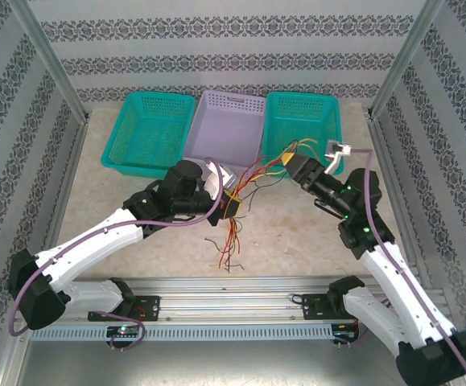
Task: Untangle the cables
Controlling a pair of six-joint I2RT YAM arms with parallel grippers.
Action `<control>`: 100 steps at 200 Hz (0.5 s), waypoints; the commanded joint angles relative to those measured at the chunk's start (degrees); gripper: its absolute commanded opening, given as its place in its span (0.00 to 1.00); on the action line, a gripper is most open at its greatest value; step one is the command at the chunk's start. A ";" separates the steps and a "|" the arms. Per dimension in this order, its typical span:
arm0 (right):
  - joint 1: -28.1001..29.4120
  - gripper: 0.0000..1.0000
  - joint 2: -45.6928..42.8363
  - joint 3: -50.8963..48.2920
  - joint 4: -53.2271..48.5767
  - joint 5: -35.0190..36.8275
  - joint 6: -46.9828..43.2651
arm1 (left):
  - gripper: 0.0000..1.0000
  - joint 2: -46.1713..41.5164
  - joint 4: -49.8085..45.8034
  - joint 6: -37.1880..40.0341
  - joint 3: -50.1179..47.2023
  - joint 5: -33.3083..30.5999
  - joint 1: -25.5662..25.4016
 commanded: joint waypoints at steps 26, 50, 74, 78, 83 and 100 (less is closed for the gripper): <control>-0.45 0.63 -1.79 1.33 -9.26 -5.35 -5.42 | 0.00 -1.66 11.35 -7.68 -3.47 3.54 3.45; 3.56 0.64 -1.32 -0.10 -8.98 -4.47 -7.81 | 0.00 -1.10 12.91 -9.09 -4.29 4.78 3.89; 9.12 0.64 1.86 -1.57 -7.67 -1.52 -8.82 | 0.00 -1.22 15.24 -10.15 -5.46 6.51 4.09; 9.98 0.64 2.73 -1.99 -6.86 -0.98 -8.58 | 0.00 -1.20 15.74 -10.37 -5.56 6.90 4.15; 10.98 0.63 3.88 -2.58 -5.34 -0.61 -8.11 | 0.00 -1.22 16.42 -10.56 -5.83 7.42 4.17; 12.74 0.61 8.23 -4.01 0.17 -0.40 -6.07 | 0.00 -1.35 18.09 -11.28 -6.69 8.82 4.26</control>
